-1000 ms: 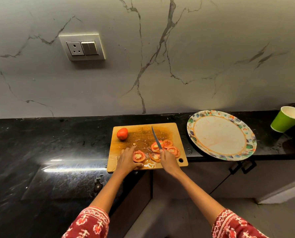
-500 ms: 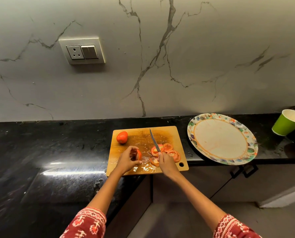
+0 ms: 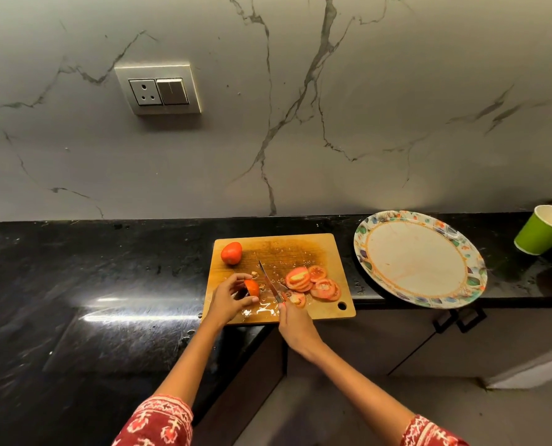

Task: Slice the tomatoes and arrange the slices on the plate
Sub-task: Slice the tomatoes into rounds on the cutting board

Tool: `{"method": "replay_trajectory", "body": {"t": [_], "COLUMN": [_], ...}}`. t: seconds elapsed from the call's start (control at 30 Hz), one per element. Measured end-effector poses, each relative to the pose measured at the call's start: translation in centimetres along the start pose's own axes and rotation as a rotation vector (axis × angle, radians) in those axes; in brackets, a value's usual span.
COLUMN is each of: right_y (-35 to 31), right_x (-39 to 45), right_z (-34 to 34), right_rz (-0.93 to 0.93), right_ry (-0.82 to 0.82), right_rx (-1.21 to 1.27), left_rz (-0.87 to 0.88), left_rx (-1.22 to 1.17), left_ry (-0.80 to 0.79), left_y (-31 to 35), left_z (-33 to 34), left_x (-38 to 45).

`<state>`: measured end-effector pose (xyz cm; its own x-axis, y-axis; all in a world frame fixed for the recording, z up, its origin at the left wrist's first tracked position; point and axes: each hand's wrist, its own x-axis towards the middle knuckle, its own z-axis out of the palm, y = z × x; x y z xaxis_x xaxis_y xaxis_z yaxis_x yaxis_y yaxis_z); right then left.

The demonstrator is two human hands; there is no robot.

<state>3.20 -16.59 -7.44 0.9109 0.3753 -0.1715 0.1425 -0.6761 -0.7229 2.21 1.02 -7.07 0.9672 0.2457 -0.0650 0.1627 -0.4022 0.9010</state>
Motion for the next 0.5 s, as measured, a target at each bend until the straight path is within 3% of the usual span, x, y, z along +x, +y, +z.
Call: {"method": "replay_trajectory", "body": {"t": [0.23,0.5], "right_y": [0.4,0.0], "right_x": [0.3,0.9], "right_z": [-0.7,-1.3], "right_rz": [0.017,-0.005], "right_ry": [0.017,0.05], "right_rx": [-0.019,0.012], "left_rz": [0.026,-0.075], "left_rx": [0.07,0.232], "left_ry": [0.085,-0.077], "left_y": [0.3,0.7], "left_z": [-0.3,-0.2], "left_x": [0.1,0.3]}}
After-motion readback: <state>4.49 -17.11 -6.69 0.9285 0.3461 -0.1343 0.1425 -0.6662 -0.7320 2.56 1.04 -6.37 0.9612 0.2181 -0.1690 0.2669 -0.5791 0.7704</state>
